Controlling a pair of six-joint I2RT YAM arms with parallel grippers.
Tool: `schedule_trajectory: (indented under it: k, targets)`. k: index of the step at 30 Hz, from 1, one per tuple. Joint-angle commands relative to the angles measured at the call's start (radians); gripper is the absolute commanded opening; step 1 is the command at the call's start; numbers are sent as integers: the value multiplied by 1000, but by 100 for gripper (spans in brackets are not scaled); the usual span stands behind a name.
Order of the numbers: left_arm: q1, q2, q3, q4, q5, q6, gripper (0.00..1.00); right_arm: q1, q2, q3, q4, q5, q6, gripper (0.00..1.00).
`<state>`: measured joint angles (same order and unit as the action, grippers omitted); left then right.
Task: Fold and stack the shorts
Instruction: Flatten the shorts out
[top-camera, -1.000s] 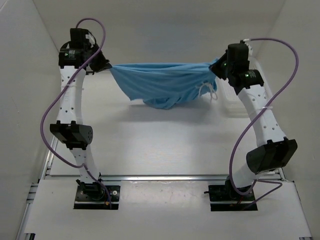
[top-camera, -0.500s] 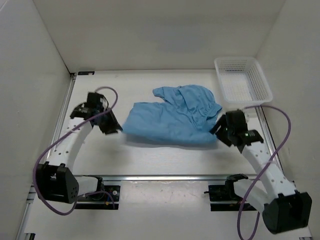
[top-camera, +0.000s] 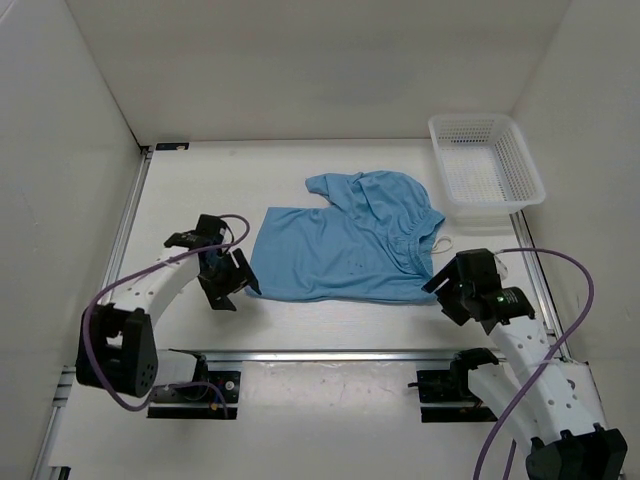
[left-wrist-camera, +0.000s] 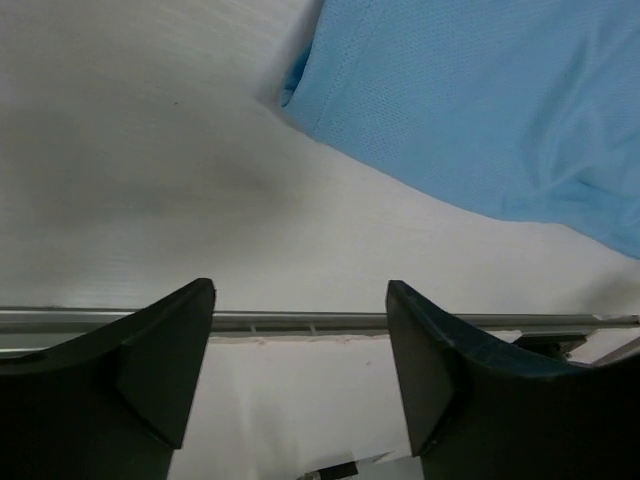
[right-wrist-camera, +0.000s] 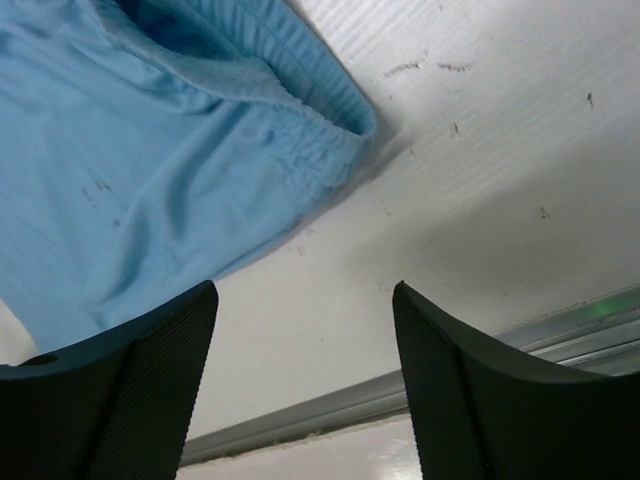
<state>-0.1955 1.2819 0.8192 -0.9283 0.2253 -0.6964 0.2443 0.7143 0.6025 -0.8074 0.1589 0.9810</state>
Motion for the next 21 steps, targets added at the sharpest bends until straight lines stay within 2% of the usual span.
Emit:
schedule_trajectory:
  k: [1,4,9,14,15,17,18,21]
  targets:
    - [-41,68,-22,68,-1,-52,84,1,-12,-43,23,-53,36,76]
    - [-70,141,4,109,-10,-72,97,1,19,-52,74,-85,36,84]
    - [-81,255,35,169,-50,-94,97,1,103,-61,131,-104,36,86]
    - [-90,416,92,210,-63,-94,71,-20,175,-61,203,-82,16,83]
    - [-90,433,116,220,-72,-94,50,-33,192,-73,227,-82,7,82]
    - [-90,453,142,220,-72,-94,31,-45,241,-87,264,-82,7,78]
    - [-90,453,153,220,-72,-94,13,-45,257,-101,301,-82,-2,78]
    - [-90,462,182,220,-72,-84,10,-45,321,-110,368,-82,-11,73]
